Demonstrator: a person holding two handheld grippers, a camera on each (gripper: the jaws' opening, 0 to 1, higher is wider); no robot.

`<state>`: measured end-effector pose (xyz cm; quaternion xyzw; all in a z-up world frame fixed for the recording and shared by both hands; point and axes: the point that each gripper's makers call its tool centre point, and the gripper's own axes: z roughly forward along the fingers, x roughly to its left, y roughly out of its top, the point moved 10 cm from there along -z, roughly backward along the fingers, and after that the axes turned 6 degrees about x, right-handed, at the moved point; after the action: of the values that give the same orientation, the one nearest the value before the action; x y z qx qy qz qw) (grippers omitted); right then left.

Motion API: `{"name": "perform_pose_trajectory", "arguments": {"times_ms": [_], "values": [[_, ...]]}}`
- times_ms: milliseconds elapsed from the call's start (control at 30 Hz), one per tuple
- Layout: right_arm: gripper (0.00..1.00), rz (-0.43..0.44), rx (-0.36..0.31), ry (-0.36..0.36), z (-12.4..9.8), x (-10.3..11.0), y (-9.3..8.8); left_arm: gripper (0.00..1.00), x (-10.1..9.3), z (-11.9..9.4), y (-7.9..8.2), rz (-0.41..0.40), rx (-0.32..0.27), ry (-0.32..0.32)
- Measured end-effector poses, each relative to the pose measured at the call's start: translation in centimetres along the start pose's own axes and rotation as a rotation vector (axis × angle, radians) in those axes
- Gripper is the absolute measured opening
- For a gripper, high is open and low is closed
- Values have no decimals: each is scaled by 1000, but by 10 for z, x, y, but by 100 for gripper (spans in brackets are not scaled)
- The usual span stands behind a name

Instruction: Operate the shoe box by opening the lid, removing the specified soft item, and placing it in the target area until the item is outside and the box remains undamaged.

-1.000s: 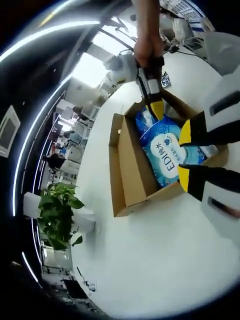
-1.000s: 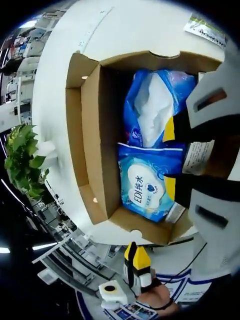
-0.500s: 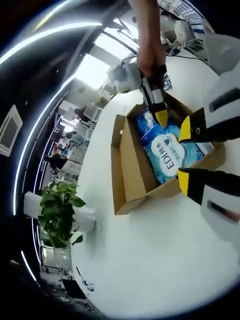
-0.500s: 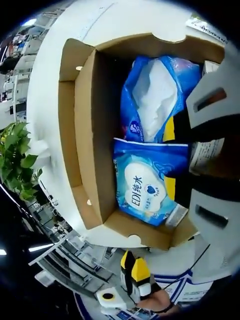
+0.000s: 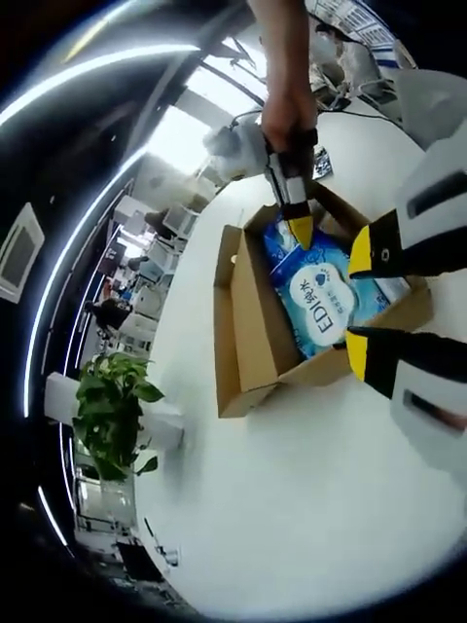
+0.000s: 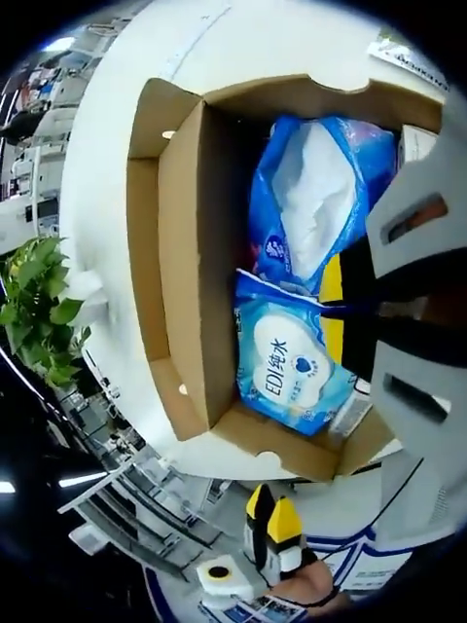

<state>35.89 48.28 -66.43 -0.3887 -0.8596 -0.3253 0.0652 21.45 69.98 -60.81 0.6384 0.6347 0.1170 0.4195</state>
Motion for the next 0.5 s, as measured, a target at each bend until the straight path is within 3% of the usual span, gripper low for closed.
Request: {"name": "perform_pose_trajectory", "arguments": {"times_ms": [267,400,500], "values": [[8,12,35,7,10,-2,-2,19,-6,3,7,12,-7,-20],[3,-1,32,-12,9,0,-3,19,-5,0,7,18,-7,-22],[0,-20,6,20,3,3,-2,19,-2,-3,6,14,-8,-21]]}}
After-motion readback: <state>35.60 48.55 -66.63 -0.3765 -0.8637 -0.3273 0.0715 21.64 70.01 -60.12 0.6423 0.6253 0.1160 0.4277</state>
